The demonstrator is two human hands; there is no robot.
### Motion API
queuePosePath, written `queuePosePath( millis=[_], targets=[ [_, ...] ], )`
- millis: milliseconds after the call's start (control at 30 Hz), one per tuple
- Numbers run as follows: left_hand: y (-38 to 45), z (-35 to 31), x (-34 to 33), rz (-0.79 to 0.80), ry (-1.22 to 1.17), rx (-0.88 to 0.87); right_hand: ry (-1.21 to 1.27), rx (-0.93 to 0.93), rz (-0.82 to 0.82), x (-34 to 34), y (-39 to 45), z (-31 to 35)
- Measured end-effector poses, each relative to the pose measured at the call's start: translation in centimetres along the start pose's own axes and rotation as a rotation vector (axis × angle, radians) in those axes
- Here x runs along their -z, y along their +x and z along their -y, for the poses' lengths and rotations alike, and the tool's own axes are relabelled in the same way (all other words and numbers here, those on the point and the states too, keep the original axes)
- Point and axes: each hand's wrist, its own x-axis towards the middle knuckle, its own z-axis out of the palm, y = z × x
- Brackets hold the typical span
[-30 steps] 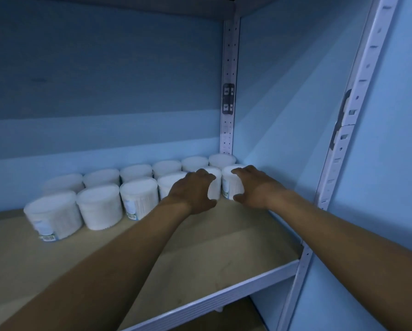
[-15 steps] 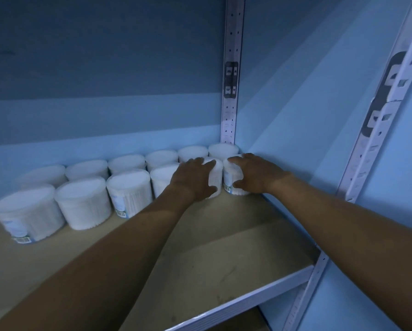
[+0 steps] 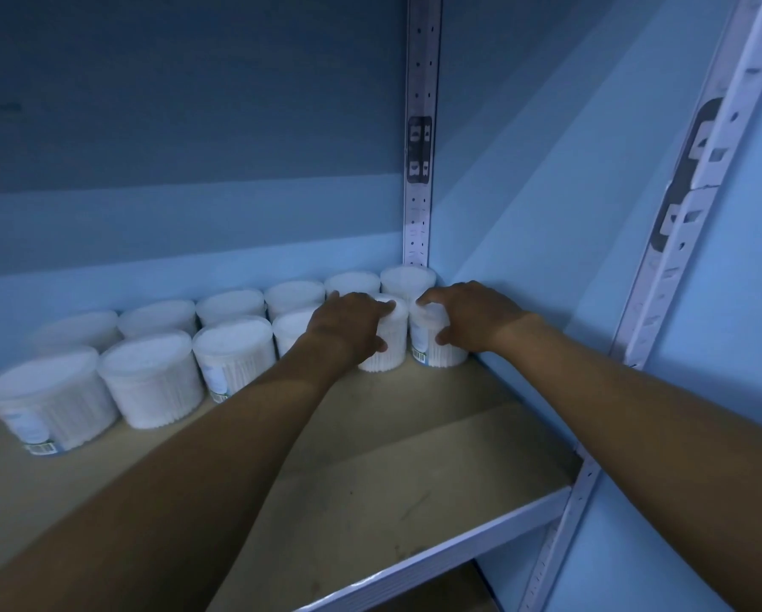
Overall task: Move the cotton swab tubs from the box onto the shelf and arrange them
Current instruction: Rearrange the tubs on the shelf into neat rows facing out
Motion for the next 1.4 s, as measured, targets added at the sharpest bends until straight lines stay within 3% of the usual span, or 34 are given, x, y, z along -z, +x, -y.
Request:
queuePosePath(
  millis=[800, 1400],
  targets=[
    [-6.5, -4.0, 2.3, 0.035, -0.004, -0.016, -0.104, -0.043, 0.152, 2.5, -6.0, 1.4],
    [-11.2, -6.2, 3.1, -0.015, 0.114, -0.055, -0.009, 0.037, 0.181, 4.0, -11.4, 1.8]
  ],
)
